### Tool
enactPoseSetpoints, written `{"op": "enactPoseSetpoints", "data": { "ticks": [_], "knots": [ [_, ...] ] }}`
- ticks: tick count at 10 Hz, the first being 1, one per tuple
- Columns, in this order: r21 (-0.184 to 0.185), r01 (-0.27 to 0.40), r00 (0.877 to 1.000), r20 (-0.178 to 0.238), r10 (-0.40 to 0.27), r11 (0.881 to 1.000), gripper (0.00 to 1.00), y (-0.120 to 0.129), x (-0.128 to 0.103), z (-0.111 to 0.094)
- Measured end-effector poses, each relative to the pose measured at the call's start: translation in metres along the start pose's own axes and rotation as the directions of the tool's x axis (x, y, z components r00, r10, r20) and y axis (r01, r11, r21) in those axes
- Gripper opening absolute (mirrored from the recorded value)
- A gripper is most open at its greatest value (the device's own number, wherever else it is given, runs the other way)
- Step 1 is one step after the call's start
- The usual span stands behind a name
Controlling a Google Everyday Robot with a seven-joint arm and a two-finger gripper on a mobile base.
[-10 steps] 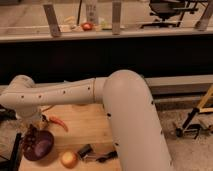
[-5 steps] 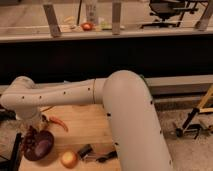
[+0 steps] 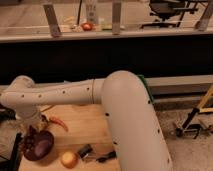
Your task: Place grapes in purple bowl
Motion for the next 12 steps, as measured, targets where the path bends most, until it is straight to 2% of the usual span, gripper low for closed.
{"op": "enactPoseSetpoints", "data": {
  "ticks": [1,3,4,12],
  "knots": [
    [-0.001,-0.001,1.000,0.003,0.001,1.000,0.60,-0.0009,0.0001,0.0005],
    [-0.001,0.000,1.000,0.004,0.000,1.000,0.76,-0.0026,-0.0003,0.0010],
    [-0.001,-0.001,1.000,0.003,0.001,1.000,0.80,-0.0034,-0.0006,0.0015],
    [0.001,-0.012,1.000,-0.002,0.012,1.000,0.80,-0.0087,-0.0042,0.0042]
  ]
}}
